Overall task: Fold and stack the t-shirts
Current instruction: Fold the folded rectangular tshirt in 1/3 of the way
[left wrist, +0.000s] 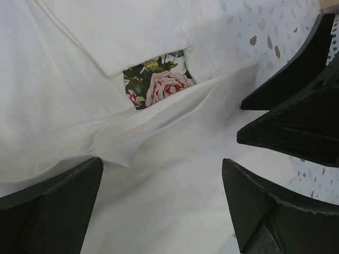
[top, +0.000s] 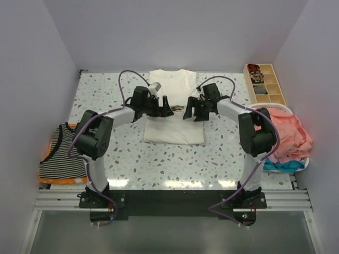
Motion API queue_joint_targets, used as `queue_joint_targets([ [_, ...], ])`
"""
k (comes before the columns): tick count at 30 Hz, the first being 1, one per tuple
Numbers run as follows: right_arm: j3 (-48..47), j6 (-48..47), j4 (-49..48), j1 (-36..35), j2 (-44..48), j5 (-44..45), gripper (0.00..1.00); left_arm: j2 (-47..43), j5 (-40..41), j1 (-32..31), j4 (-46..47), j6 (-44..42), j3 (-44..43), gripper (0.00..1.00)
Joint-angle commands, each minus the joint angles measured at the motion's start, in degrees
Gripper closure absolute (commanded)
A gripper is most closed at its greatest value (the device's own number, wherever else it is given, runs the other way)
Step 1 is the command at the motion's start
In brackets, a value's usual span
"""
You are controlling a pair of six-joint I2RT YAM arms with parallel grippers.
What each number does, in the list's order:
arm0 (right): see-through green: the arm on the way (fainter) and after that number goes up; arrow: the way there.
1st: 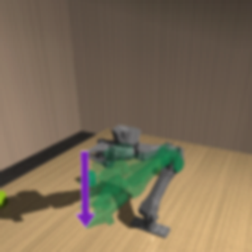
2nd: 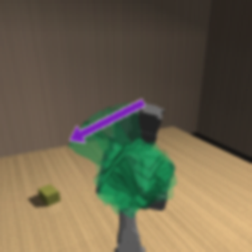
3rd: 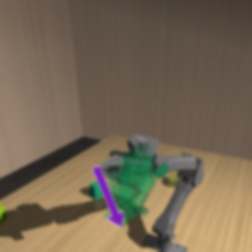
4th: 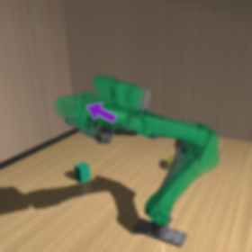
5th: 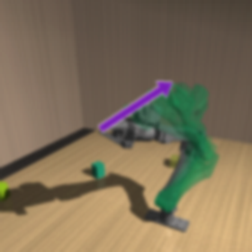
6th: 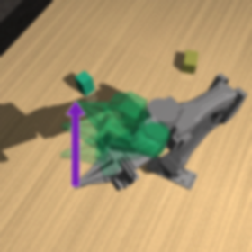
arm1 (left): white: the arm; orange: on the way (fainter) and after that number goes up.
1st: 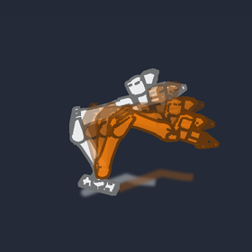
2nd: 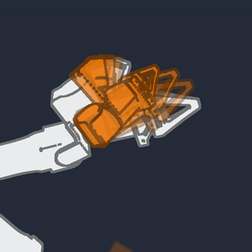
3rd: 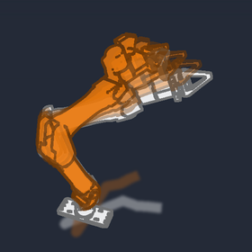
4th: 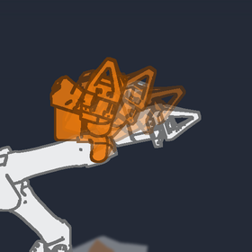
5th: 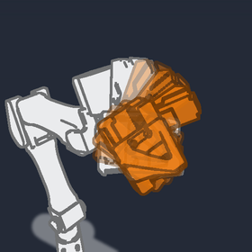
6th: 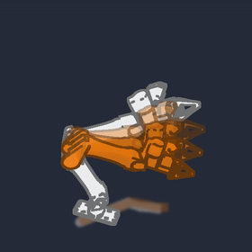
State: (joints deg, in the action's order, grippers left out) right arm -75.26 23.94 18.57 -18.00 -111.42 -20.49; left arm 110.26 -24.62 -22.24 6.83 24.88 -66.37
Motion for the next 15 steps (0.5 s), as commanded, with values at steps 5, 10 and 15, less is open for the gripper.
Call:
queue_joint_targets([
  [5, -7.6, -2.4, -1.3, -0.1, -3.7, 4.6, 0.23, 4.2, 4.1, 1.4, 2.1, -6.0, -6.6, 0.01],
  [10, -8.5, -4.3, -2.8, 0.2, -1.2, 8.5, 0.21, 2.7, 9.1, 2.6, 3.3, -7.5, -5.9, 0.0],
  [15, -6.7, -6.5, -2.6, 1.4, 3.9, 14.2, 0.2, -5.3, 20.1, 3.3, 6.3, -9.1, 1.2, 0.0],
])
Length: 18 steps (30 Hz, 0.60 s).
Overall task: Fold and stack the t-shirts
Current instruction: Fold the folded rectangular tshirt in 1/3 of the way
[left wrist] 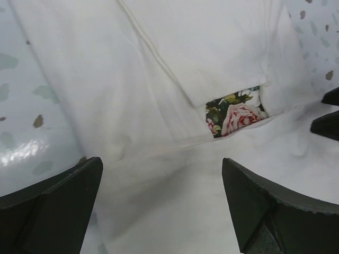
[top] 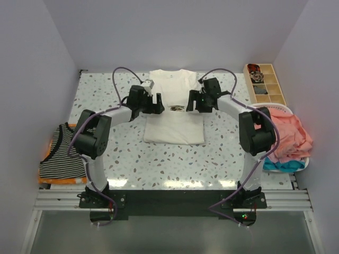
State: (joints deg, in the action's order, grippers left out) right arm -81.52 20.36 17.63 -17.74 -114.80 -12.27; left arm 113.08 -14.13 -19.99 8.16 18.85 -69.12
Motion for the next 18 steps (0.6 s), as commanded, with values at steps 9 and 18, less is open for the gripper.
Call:
queue_joint_targets([
  [9, 9.1, 0.2, 3.5, 1.4, 18.1, -0.5, 0.2, -24.5, 3.4, 1.0, 0.9, 2.1, 16.5, 0.0],
  [18, 23.4, 0.8, 5.7, 1.3, 26.7, -0.6, 0.2, -31.5, -3.4, 1.0, 4.0, 7.3, 34.7, 0.0],
])
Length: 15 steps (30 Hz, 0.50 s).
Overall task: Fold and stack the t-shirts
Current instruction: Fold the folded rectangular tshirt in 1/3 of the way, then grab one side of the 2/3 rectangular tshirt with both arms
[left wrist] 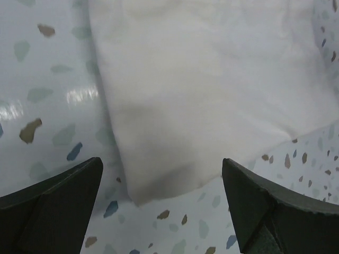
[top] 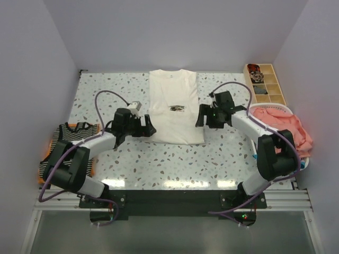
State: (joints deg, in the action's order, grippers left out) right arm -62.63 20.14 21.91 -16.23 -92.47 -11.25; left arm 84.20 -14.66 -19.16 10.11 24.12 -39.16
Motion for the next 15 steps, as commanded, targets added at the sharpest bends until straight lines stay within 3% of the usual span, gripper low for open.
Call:
queue_joint_targets([
  [1, 5.3, 1.4, 1.2, -0.1, 4.7, -2.2, 0.2, -3.0, -3.0, 0.2, 2.4, 2.0, 6.7, 0.0],
  [12, 11.9, 3.4, -1.8, -0.1, 5.4, -6.2, 0.25, -3.5, -4.3, 0.2, 6.6, 3.0, 12.3, 0.01],
  [14, 12.0, 3.9, -1.8, -0.2, 4.8, -6.4, 0.28, -3.2, -4.8, 0.2, 7.1, 3.2, 12.7, 0.05],
  [15, 12.3, 4.0, -1.8, -0.1, 4.8, -6.4, 0.3, -2.9, -4.8, 0.2, 7.4, 3.2, 12.9, 0.13],
])
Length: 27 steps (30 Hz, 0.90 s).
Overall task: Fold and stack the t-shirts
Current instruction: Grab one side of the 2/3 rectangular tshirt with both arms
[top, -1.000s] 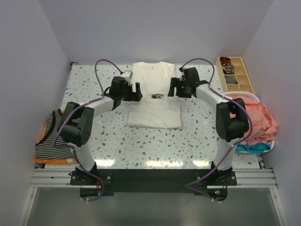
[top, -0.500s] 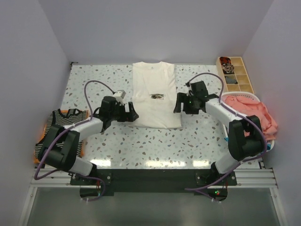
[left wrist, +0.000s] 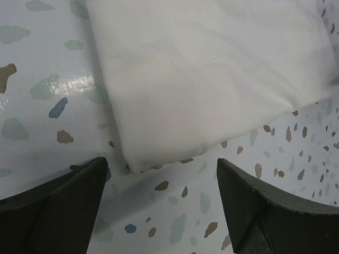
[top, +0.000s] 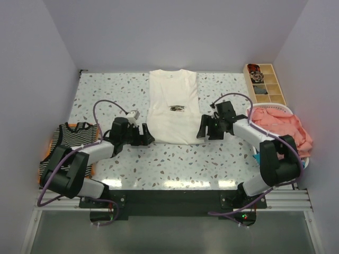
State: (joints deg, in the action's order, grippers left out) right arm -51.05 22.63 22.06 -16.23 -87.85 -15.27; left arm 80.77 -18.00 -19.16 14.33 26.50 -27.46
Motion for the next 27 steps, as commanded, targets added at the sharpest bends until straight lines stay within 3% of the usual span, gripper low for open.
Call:
queue_joint_targets([
  [1, 0.9, 1.7, -2.0, -0.2, 0.1, -2.4, 0.31, 0.6, -1.5, 0.2, 3.3, 1.0, 1.8, 0.18],
  [6, 1.4, 1.9, -2.3, -0.1, -0.5, -2.6, 0.44, 1.1, -0.5, 0.2, 3.6, 0.7, 2.0, 0.45],
  [11, 1.6, 1.6, -2.5, -0.1, -1.1, -2.2, 0.55, 2.4, 0.5, 0.2, 3.3, -0.1, 1.6, 0.51],
  [16, 1.6, 1.4, -2.9, -0.1, -2.1, -1.9, 0.71, 3.7, 1.4, 0.2, 2.6, -1.5, 0.3, 0.66],
  [23, 0.8, 0.2, -1.2, -0.1, -2.1, 0.6, 0.93, 5.4, 2.4, 0.2, -1.4, -4.0, -3.3, 1.0],
  [27, -1.0, -2.1, 1.9, 0.0, -1.4, 7.1, 0.95, 5.9, 5.1, 0.2, -8.6, -5.5, -6.7, 1.0],
])
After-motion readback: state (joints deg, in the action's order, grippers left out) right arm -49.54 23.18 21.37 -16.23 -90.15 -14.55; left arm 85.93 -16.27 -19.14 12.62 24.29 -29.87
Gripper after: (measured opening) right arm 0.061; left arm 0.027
